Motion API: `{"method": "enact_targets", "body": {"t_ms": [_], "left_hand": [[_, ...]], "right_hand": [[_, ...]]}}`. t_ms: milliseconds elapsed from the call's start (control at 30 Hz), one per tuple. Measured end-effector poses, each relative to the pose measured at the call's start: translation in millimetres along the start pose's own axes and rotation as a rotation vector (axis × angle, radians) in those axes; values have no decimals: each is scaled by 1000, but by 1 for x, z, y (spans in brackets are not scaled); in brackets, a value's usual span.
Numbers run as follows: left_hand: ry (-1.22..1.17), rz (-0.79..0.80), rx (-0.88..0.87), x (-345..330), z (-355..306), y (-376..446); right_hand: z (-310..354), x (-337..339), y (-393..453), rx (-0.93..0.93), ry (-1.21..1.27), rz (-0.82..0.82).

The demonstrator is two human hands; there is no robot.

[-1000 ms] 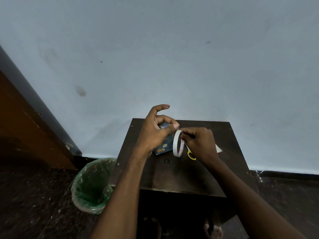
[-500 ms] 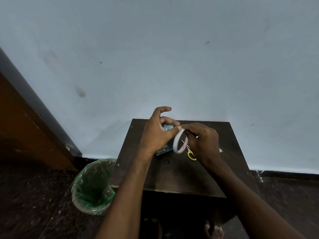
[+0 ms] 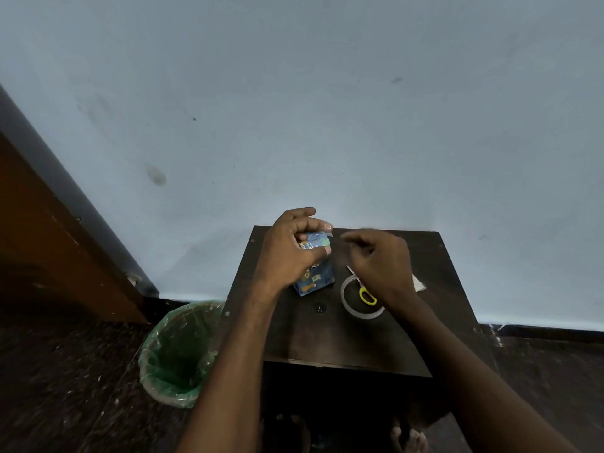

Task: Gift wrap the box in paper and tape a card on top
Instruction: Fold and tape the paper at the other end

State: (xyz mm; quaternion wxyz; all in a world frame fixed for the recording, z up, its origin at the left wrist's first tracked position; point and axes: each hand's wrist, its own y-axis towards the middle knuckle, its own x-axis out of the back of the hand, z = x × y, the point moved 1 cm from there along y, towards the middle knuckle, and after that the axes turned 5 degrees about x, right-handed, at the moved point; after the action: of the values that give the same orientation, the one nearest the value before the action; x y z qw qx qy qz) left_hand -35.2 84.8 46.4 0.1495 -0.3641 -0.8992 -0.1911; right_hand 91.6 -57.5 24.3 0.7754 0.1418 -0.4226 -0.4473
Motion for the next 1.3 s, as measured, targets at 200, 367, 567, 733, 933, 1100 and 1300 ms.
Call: {"method": "enact_targets", "body": {"t_ms": [200, 367, 567, 733, 933, 1100, 1300], "left_hand": [[-104, 15, 12, 5, -3, -1], [-101, 26, 0, 4, -5, -1], [-56, 31, -25, 3, -3, -2], [-22, -22, -7, 6, -4, -3], [39, -256, -23, 0, -6, -5], [111, -238, 41, 12, 7, -2], [90, 53, -2, 26, -3, -5]], "right_hand": [[21, 2, 9, -272, 585, -21], [16, -9, 10, -519, 850, 65], [18, -16, 12, -543, 860, 37], [19, -17, 17, -548, 868, 69], [19, -14, 21, -408, 719, 156], [17, -5, 24, -367, 681, 213], [22, 7, 26, -363, 670, 301]]}}
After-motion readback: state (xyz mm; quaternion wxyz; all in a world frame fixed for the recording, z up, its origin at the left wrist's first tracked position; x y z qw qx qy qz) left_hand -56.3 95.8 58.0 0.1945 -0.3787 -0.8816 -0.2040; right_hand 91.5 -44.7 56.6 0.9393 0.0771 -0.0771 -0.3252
